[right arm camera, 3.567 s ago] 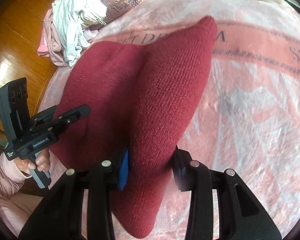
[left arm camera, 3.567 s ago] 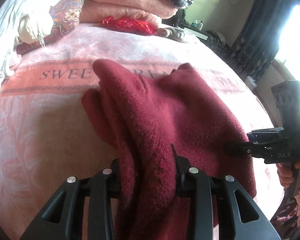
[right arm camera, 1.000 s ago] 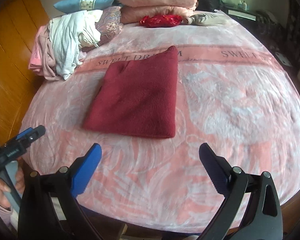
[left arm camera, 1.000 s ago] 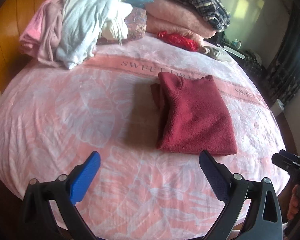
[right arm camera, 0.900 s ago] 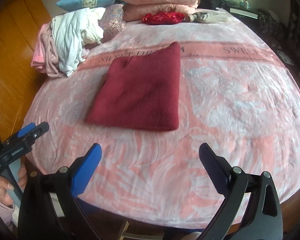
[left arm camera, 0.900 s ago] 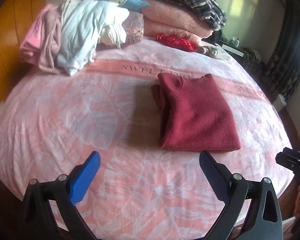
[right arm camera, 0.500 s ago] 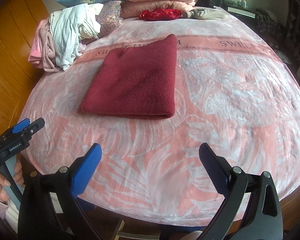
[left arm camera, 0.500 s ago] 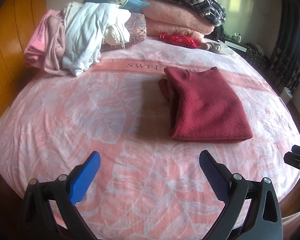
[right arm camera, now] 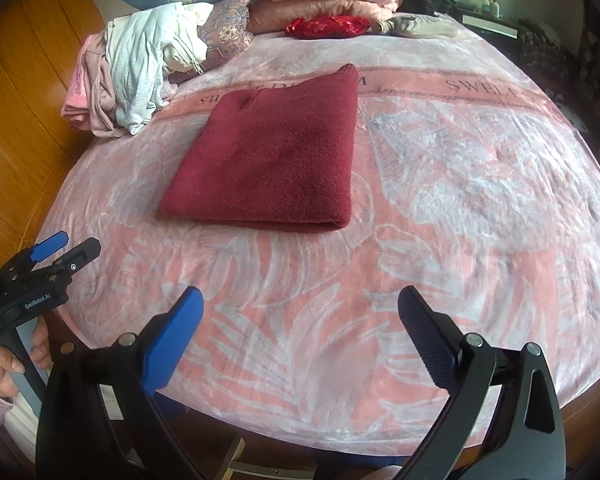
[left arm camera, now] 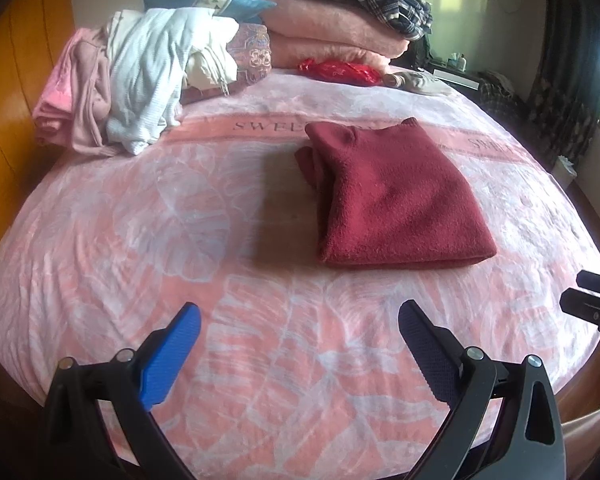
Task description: Fold small clothes
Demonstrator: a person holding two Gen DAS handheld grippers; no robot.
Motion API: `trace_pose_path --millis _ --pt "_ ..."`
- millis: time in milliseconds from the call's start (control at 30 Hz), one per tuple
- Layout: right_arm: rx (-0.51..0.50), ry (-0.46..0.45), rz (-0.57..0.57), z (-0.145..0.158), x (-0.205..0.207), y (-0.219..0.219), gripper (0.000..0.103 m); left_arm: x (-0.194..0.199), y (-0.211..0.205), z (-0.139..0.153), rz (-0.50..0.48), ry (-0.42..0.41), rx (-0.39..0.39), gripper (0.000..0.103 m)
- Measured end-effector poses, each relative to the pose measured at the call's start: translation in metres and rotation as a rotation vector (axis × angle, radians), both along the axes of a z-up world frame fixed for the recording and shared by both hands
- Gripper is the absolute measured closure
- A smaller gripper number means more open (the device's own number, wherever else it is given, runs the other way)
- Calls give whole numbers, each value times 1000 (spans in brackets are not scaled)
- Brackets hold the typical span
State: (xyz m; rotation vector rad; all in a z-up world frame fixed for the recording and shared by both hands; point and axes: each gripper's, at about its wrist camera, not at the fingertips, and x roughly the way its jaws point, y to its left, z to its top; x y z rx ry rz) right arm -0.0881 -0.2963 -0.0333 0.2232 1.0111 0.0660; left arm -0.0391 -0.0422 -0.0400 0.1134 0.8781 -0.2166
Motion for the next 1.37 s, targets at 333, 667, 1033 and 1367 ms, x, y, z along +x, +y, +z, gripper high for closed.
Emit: trace_pose_path --millis 333,667,1033,1367 --pt "22 28 29 -3 -3 4 6 -3 -4 5 35 -48 40 4" --pt "14 67 50 -11 0 12 6 0 -5 3 37 -33 28 4" --pt "7 93 48 -17 1 11 6 1 -1 5 79 -29 -6 4" --pt "5 101 49 -19 2 9 6 -5 -14 9 -15 -55 -20 4"
